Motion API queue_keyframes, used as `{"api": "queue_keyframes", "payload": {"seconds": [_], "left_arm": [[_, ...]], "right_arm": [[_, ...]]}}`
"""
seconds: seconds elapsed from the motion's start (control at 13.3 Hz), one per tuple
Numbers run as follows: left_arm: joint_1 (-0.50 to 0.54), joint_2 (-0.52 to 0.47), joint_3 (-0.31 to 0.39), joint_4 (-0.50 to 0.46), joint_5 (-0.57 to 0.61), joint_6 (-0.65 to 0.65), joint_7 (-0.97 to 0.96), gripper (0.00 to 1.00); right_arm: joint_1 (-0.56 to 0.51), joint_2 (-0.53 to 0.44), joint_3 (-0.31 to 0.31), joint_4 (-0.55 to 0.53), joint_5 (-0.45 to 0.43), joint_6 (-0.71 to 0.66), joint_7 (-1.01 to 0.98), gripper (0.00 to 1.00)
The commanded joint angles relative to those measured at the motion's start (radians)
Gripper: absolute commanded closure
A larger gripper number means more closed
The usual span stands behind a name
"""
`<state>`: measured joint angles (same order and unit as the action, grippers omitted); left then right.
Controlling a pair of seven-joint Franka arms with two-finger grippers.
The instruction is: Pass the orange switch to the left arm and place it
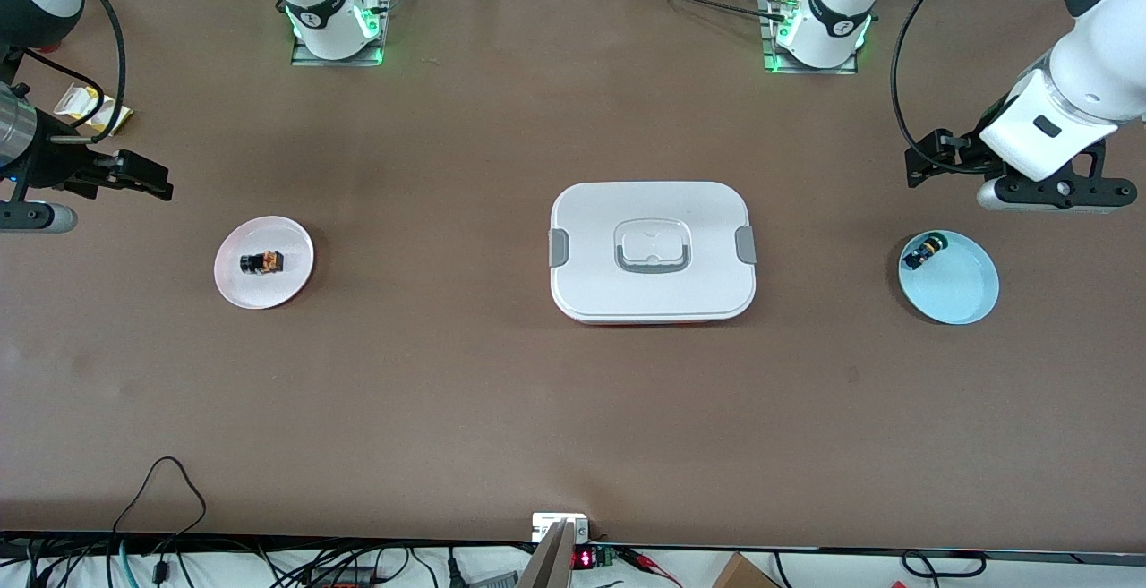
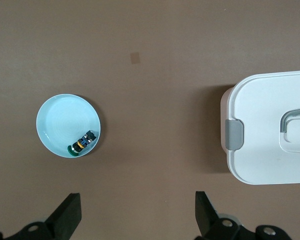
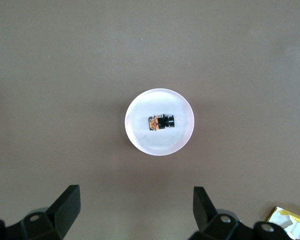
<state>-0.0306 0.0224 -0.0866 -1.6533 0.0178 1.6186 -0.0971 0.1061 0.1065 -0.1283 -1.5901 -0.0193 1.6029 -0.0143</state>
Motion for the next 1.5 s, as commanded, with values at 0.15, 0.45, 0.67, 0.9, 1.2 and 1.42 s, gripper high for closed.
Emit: {"api": "queue_keyframes", "payload": {"seconds": [0.15,0.45,0.67,0.9,1.2,1.42], "left_arm": [[-0.003,-0.007,-0.001,0.006,-0.007,-0.013,-0.012,0.0],[-0.003,-0.009,-0.001,0.006,-0.007,-0.013,-0.013,0.0],[-0.003,-0.009,-0.001,0.006,-0.007,-0.014,-0.012,0.0],[-0.003,-0.009,-0.007,0.006,-0.007,-0.014,-0.013,0.0],[-0.002,-0.009,-0.007,0.006,-0.009,-0.014,-0.012,0.0],[-0.002,-0.009,-0.007,0.006,-0.009,-0.014,-0.012,0.0]], "right_arm": [[0.001,-0.028,-0.007,-0.024,0.009,0.0,-0.012,0.0],[0.001,-0.027,-0.004,-0.024,0.007,0.003,-0.015,0.0],[0.004,-0.007,-0.004,-0.025,0.006,0.003,-0.015,0.0],[0.0,0.036,-0.004,-0.028,-0.01,0.037,-0.015,0.0],[-0.002,0.067,-0.005,-0.13,-0.016,0.185,-0.015,0.0],[-0.035,0.068,-0.004,-0.29,-0.025,0.339,-0.015,0.0]]}}
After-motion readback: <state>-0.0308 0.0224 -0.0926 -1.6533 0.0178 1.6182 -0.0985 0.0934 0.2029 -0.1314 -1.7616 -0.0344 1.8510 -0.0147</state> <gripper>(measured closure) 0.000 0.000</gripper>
